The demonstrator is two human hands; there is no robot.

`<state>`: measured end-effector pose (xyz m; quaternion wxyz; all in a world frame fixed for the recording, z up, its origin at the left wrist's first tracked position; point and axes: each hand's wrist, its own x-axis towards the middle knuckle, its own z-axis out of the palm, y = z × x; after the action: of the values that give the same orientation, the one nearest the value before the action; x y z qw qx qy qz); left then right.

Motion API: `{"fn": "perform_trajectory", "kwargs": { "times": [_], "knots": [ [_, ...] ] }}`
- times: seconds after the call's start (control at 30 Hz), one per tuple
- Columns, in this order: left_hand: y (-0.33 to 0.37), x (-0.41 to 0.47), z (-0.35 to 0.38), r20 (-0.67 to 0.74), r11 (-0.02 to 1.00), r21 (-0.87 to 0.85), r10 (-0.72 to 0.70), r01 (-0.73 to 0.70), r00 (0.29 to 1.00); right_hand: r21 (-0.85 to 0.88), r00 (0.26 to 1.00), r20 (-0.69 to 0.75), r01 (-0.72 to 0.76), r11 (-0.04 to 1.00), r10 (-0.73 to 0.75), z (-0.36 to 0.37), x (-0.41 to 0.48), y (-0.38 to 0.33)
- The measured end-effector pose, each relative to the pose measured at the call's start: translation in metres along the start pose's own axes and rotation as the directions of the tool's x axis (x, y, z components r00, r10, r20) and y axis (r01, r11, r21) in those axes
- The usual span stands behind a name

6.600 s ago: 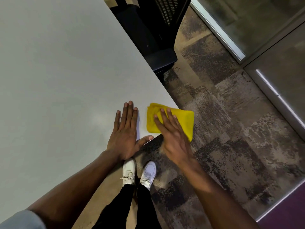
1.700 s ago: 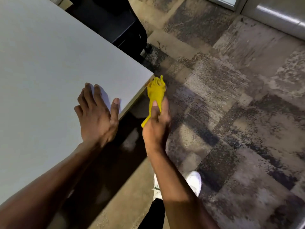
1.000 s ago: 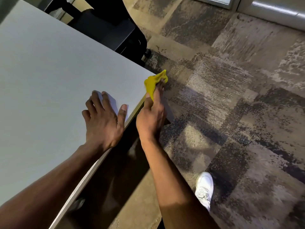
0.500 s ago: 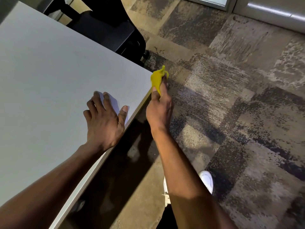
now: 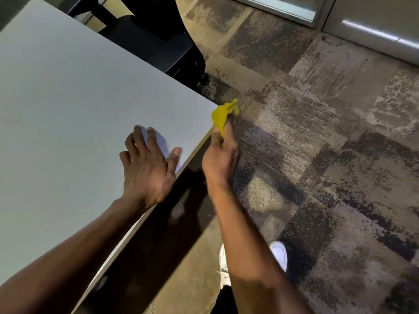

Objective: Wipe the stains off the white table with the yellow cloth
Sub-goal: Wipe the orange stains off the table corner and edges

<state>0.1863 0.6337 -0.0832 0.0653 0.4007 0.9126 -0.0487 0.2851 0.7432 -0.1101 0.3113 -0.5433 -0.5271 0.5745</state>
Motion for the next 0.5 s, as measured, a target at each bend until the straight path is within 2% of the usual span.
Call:
{"fn": "perform_trajectory", "kwargs": {
  "times": [0.1,0.33,0.43,0.5],
  "knots": [
    [0.003,-0.001,-0.002,0.015,1.000,-0.003,-0.010,0.010,1.000,-0.043,1.000,-0.002,0.010,0.999,-0.010,0.000,0.006,-0.001],
    [0.005,-0.002,-0.002,0.022,1.000,0.010,-0.020,0.019,1.000,-0.062,0.991,0.125,0.060,0.996,-0.052,0.010,-0.093,0.027],
    [0.005,-0.002,-0.003,0.030,1.000,0.006,-0.015,0.015,0.999,-0.031,0.995,0.094,0.029,0.999,-0.026,0.006,-0.065,0.021],
    [0.005,-0.002,-0.003,0.028,1.000,0.002,-0.015,0.015,1.000,-0.022,0.999,0.021,0.033,0.999,-0.032,0.004,-0.030,0.011]
  ]
}}
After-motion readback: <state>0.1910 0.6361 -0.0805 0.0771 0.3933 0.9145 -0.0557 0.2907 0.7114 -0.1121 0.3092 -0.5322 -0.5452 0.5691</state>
